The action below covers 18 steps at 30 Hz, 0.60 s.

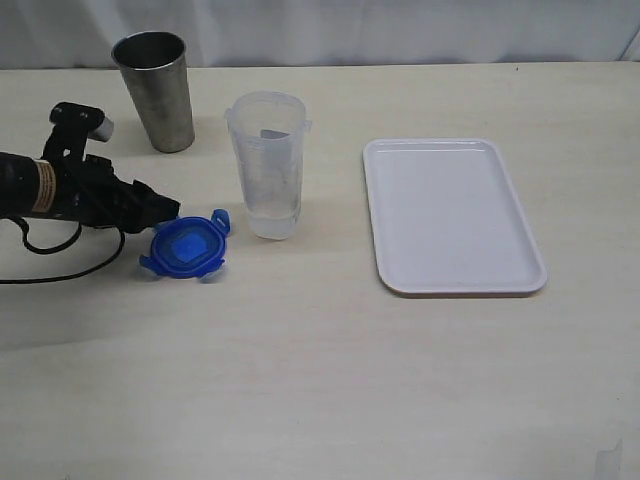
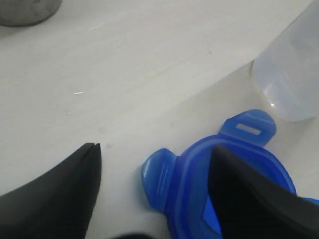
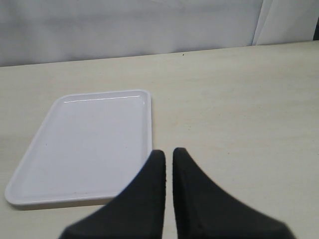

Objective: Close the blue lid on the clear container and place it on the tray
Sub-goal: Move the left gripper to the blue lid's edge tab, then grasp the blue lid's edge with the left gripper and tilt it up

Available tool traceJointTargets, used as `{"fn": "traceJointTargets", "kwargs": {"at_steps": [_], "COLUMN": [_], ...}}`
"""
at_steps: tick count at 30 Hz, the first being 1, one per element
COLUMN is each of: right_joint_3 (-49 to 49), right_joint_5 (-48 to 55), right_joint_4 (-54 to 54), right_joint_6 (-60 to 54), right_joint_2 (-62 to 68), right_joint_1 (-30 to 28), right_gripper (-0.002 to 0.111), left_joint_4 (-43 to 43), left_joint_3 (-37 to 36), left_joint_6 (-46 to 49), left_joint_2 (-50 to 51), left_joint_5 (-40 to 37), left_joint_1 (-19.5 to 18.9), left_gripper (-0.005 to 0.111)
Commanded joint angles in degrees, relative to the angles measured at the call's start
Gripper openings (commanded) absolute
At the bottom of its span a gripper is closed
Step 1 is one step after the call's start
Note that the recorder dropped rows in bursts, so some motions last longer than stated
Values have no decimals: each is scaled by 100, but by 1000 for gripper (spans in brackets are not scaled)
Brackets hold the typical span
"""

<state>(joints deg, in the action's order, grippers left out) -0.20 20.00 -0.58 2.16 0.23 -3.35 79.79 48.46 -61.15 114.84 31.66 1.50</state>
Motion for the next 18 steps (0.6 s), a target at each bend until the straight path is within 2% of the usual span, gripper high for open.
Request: {"fn": "traceJointTargets", "kwargs": {"at_steps": [1, 6, 11, 18], "right_joint_3": [20, 20, 20, 20], "right_joint_5": [-15, -15, -15, -15], "right_joint_4": [8, 8, 8, 8], "right_joint_6": [5, 5, 5, 5], "right_joint_2": [-23, -23, -23, -23], "right_joint_1": [-44, -44, -44, -44], "right_gripper": [5, 5, 5, 5], "left_joint_4": [162, 238, 264, 612], "left_joint_3": [19, 19, 19, 19], "left_joint_6": [-81, -81, -81, -189], "left_joint_2": [139, 139, 139, 139], "left_joint_5": [245, 432, 432, 655], "left_joint_1": [-5, -5, -5, -5], "left_gripper": [59, 58, 44, 43]}}
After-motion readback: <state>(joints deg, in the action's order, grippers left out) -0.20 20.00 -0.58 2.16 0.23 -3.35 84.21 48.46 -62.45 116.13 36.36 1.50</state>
